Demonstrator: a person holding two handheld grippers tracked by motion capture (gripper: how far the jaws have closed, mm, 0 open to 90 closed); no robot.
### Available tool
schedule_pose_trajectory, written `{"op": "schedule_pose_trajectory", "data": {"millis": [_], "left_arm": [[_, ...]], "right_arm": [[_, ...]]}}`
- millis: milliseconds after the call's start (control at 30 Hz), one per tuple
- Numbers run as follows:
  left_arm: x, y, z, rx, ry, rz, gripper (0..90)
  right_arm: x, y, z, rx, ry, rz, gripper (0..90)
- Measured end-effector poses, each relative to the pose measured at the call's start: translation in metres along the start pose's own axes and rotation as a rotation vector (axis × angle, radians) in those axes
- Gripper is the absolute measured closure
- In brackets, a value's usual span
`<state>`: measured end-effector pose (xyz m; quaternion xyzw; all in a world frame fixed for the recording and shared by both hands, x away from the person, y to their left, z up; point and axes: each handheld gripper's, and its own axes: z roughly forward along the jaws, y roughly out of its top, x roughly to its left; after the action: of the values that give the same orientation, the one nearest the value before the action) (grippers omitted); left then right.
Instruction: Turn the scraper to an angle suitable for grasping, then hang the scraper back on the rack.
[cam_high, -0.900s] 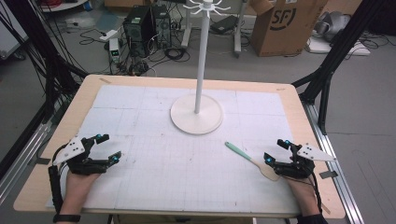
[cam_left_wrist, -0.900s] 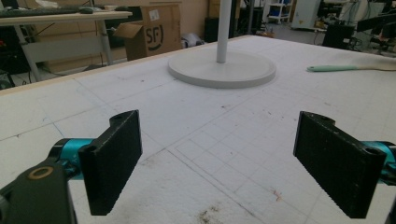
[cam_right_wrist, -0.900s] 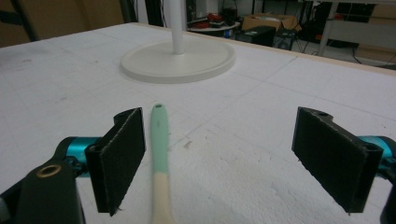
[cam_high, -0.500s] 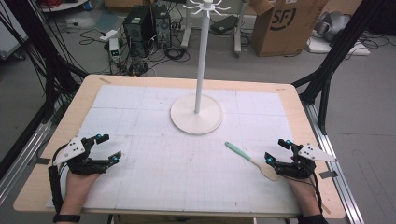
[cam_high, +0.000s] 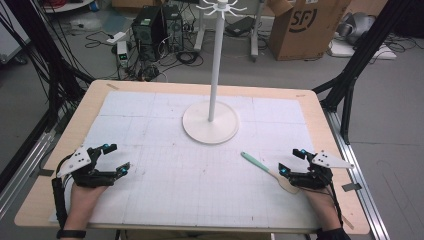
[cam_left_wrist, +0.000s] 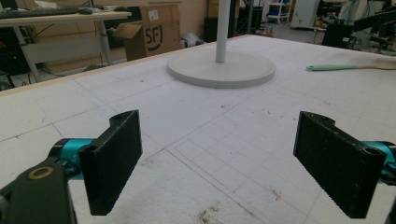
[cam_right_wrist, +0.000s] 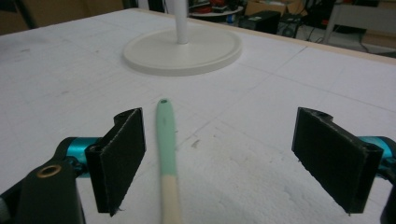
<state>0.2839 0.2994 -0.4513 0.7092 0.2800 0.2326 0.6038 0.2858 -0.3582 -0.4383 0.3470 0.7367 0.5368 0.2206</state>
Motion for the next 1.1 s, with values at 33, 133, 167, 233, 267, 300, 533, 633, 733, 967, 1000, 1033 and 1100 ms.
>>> {"op": "schedule_pose_trajectory", "data": {"millis": [33, 133, 167, 233, 267, 300, 533, 633, 733, 967, 1000, 1033, 1100], "left_arm": [[0.0004, -0.0001, -0.0003, 0.0, -0.002, 0.0, 15.9], [-0.0002, -0.0002, -0.0005, -0.004, 0.002, 0.007, 15.9], [-0.0002, -0.0002, -0.0004, -0.004, 0.002, 0.006, 15.9], [0.0001, -0.0001, -0.0006, -0.002, 0.0, 0.006, 15.9], [0.0001, -0.0001, -0.0006, -0.002, 0.0, 0.006, 15.9], [0.0, -0.0001, -0.0003, -0.002, 0.002, 0.003, 15.9], [0.0011, -0.0002, -0.0004, -0.006, 0.002, -0.008, 15.9], [0.0009, -0.0002, -0.0004, -0.006, 0.002, -0.007, 15.9], [0.0005, -0.0001, -0.0005, -0.002, 0.001, 0.001, 15.9], [0.0004, 0.0, -0.0003, -0.001, 0.005, -0.001, 15.9], [0.0004, 0.0, -0.0003, -0.001, 0.005, -0.001, 15.9], [0.0, 0.0, -0.0002, 0.0, 0.008, 0.001, 15.9], [-0.0001, 0.0, -0.0002, 0.001, 0.009, 0.002, 15.9]], "right_arm": [[0.001, -0.0001, 0.0008, 0.007, 0.005, -0.006, 17.3], [0.0032, -0.0012, 0.0036, 0.034, 0.015, -0.01, 17.3], [0.0039, -0.0017, 0.0039, 0.043, 0.02, -0.008, 17.3], [0.0058, -0.0026, 0.0045, 0.053, 0.025, -0.009, 17.7], [0.0062, -0.003, 0.0047, 0.058, 0.027, -0.015, 18.0], [0.0065, -0.0033, 0.005, 0.061, 0.029, -0.013, 18.2], [0.0072, -0.0033, 0.0063, 0.073, 0.029, -0.017, 18.7], [0.0084, -0.0022, 0.0057, 0.07, 0.032, -0.018, 19.2], [0.009, -0.0019, 0.0057, 0.07, 0.035, -0.024, 19.8], [0.0091, -0.0015, 0.0058, 0.074, 0.047, -0.024, 22.8], [0.0089, -0.0014, 0.0059, 0.073, 0.049, -0.026, 23.5], [0.0089, -0.0014, 0.0059, 0.075, 0.051, -0.027, 24.4], [0.0093, -0.0016, 0.006, 0.084, 0.055, -0.027, 26.5]]}}
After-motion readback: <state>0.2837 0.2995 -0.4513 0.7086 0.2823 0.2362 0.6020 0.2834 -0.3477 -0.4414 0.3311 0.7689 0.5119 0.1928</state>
